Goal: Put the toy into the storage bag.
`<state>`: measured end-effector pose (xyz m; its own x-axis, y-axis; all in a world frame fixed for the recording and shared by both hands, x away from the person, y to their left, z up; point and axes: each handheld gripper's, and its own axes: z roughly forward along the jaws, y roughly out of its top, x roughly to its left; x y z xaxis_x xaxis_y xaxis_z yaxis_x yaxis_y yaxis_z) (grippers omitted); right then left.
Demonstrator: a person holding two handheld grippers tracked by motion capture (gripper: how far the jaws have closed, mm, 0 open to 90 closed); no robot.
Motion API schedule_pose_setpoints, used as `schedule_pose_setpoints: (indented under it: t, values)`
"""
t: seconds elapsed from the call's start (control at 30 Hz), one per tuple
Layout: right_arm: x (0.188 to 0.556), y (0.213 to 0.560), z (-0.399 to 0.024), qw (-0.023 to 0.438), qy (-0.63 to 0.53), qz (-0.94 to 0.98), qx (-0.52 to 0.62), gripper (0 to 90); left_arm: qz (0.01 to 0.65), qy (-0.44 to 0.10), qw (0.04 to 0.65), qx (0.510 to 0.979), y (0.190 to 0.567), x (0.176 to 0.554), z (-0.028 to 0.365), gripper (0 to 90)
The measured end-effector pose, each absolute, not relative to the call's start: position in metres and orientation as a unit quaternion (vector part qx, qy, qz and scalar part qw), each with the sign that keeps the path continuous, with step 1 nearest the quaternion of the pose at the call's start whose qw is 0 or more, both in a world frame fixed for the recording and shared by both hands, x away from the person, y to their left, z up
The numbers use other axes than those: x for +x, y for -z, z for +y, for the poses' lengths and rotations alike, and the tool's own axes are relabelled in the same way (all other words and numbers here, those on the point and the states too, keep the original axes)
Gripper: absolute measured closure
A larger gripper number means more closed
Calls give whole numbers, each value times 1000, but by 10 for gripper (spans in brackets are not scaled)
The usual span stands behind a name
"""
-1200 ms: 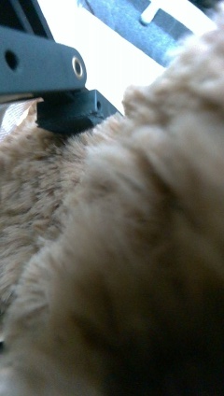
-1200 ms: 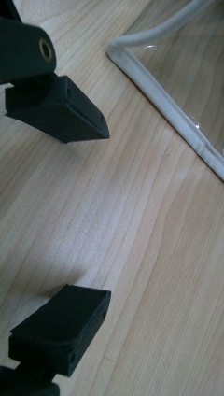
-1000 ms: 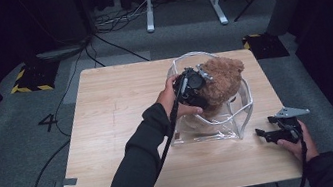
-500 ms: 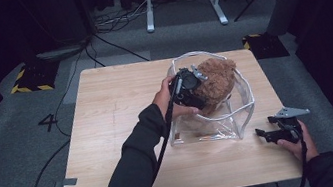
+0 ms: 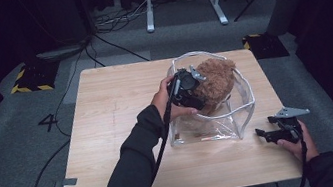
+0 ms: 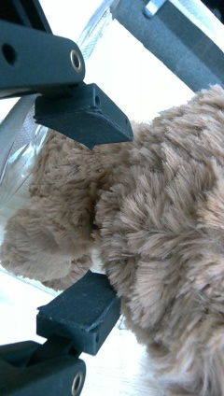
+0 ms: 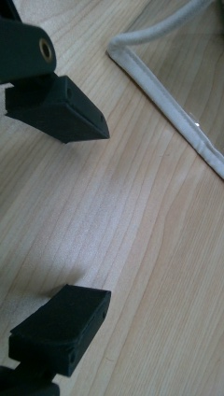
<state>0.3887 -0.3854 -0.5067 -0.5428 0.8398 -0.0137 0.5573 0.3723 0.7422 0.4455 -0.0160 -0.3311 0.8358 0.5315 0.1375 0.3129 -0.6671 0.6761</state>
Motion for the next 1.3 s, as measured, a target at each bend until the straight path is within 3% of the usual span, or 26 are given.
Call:
schedule_pose_setpoints:
  t: [0.6,1.3]
  values:
    - [389,507,-385,200,-354,804,434,187,212,-170,353,895,310,434,-11,254]
    - [389,507,-385,200,-354,804,435,188,225,-172,382,880,302,424,25,239]
